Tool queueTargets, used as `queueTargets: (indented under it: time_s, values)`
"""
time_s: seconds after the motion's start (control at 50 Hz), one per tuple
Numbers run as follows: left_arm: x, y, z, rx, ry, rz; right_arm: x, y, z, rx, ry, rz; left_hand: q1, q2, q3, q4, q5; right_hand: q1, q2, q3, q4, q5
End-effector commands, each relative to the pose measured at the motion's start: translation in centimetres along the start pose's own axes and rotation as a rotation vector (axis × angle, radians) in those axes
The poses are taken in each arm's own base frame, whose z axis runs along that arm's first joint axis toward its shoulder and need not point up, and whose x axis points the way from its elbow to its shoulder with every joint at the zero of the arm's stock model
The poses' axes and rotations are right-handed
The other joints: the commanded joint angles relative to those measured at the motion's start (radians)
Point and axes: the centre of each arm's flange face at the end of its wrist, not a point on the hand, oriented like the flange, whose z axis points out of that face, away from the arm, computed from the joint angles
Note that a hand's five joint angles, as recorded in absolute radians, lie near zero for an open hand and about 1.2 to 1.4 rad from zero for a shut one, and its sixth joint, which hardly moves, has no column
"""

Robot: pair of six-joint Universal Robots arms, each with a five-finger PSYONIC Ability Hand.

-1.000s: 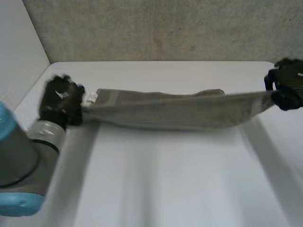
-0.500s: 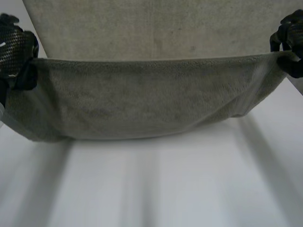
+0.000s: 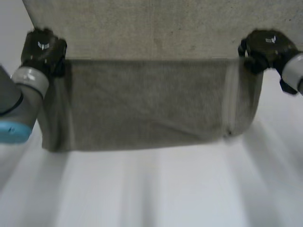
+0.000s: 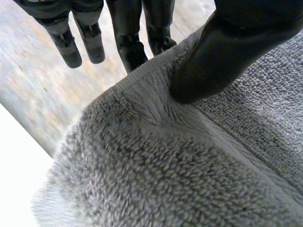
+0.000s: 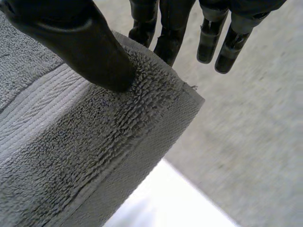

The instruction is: Fold the towel.

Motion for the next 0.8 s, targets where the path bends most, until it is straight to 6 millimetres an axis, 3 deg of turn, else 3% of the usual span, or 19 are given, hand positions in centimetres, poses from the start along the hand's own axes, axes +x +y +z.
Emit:
queueTargets:
  time_s: [0.02, 0.04, 0.06, 0.1, 0.16, 0.2, 0.22, 0.26, 0.3, 0.32, 0.36, 0.38, 0.4, 0.42, 0.5, 0.54, 0.62, 0.66, 0.8]
  values:
    - [0.3, -9.4, 1.7, 0.289, -0.012, -0.023, 2.3, -11.0, 0.7, 0.333, 0.140, 0.013, 0.102, 0.048, -0.052, -0.059, 0.074, 0.073, 0.063, -0.043, -0.076, 0.057]
    - [-0.8, -13.1, 0.2, 0.388, -0.035, -0.046, 2.6, -12.4, -0.2, 0.374, 0.143, 0.049, 0.102, 0.048, -0.052, -0.059, 0.074, 0.073, 0.063, -0.043, -0.076, 0.057]
    - [-1.9, -15.1, -0.8, 0.452, -0.058, -0.070, 2.7, -12.9, -0.7, 0.398, 0.125, 0.090, 0.102, 0.048, -0.052, -0.059, 0.074, 0.073, 0.063, -0.043, -0.076, 0.057]
    - [-2.3, -15.8, -1.5, 0.491, -0.063, -0.100, 2.3, -12.2, -0.5, 0.400, 0.099, 0.117, 0.102, 0.048, -0.052, -0.059, 0.074, 0.073, 0.063, -0.043, -0.076, 0.057]
    - [-2.0, -13.6, -1.0, 0.495, -0.050, -0.111, 1.5, -10.4, -0.5, 0.368, 0.065, 0.124, 0.102, 0.048, -0.052, -0.059, 0.074, 0.073, 0.063, -0.043, -0.076, 0.057]
    - [-2.7, -10.4, -0.4, 0.441, -0.051, -0.080, 1.1, -9.8, -0.8, 0.349, 0.053, 0.117, 0.102, 0.048, -0.052, -0.059, 0.074, 0.073, 0.063, -0.043, -0.076, 0.057]
    - [-2.7, -10.4, -0.4, 0.440, -0.051, -0.080, 0.7, -9.2, -1.1, 0.328, 0.046, 0.105, 0.102, 0.048, -0.052, -0.059, 0.074, 0.073, 0.063, -0.043, -0.076, 0.057]
    - [-3.3, -7.0, -0.6, 0.348, -0.054, -0.067, 0.3, -8.5, -1.5, 0.301, 0.043, 0.094, 0.102, 0.048, -0.052, -0.059, 0.074, 0.073, 0.063, -0.043, -0.076, 0.057]
    - [-3.3, -5.4, -0.9, 0.303, -0.051, -0.065, -0.7, -6.3, -2.1, 0.231, 0.024, 0.082, 0.102, 0.048, -0.052, -0.059, 0.074, 0.073, 0.063, -0.043, -0.076, 0.057]
    - [-3.3, -5.3, -0.9, 0.302, -0.051, -0.065, -0.7, -6.3, -2.1, 0.231, 0.024, 0.082, 0.102, 0.048, -0.052, -0.059, 0.074, 0.073, 0.063, -0.043, -0.076, 0.057]
    - [-2.7, -2.3, -1.8, 0.211, -0.026, -0.072, -0.9, -5.0, -2.3, 0.195, 0.019, 0.070, 0.102, 0.048, -0.052, -0.059, 0.074, 0.073, 0.063, -0.043, -0.076, 0.057]
    - [-2.7, -2.3, -1.9, 0.210, -0.026, -0.072, -0.7, -3.1, -2.5, 0.150, 0.018, 0.057, 0.102, 0.048, -0.052, -0.059, 0.074, 0.073, 0.063, -0.043, -0.076, 0.057]
    - [-2.2, -0.8, -2.6, 0.164, 0.002, -0.075, -0.7, -3.1, -2.5, 0.149, 0.018, 0.057, 0.102, 0.048, -0.052, -0.059, 0.074, 0.073, 0.063, -0.043, -0.076, 0.057]
    - [-1.6, 0.5, -3.3, 0.124, 0.034, -0.079, -0.7, -0.9, -3.0, 0.095, 0.008, 0.047, 0.102, 0.048, -0.052, -0.059, 0.074, 0.073, 0.063, -0.043, -0.076, 0.057]
    - [-0.8, 2.7, -5.0, 0.055, 0.093, -0.087, -1.9, 3.1, -5.3, -0.014, -0.076, 0.043, 0.102, 0.048, -0.052, -0.059, 0.074, 0.073, 0.063, -0.043, -0.076, 0.057]
    - [-0.7, 3.3, -5.9, 0.031, 0.114, -0.093, -2.4, 3.7, -6.2, -0.032, -0.104, 0.043, 0.102, 0.048, -0.052, -0.059, 0.074, 0.073, 0.063, -0.043, -0.076, 0.057]
    - [-0.7, 3.2, -8.2, 0.011, 0.129, -0.097, -2.0, 2.9, -8.1, -0.020, -0.100, 0.019, 0.102, 0.048, -0.052, -0.059, 0.074, 0.073, 0.063, -0.043, -0.076, 0.057]
    - [-1.0, 2.7, -9.0, 0.015, 0.121, -0.096, -1.2, 0.7, -10.1, 0.033, -0.054, -0.015, 0.102, 0.048, -0.052, -0.059, 0.074, 0.073, 0.063, -0.043, -0.076, 0.057]
    - [-2.4, -0.2, -12.5, 0.016, 0.093, -0.091, 0.3, -3.3, -13.4, 0.125, 0.011, -0.017, 0.102, 0.048, -0.052, -0.059, 0.074, 0.073, 0.063, -0.043, -0.076, 0.057]
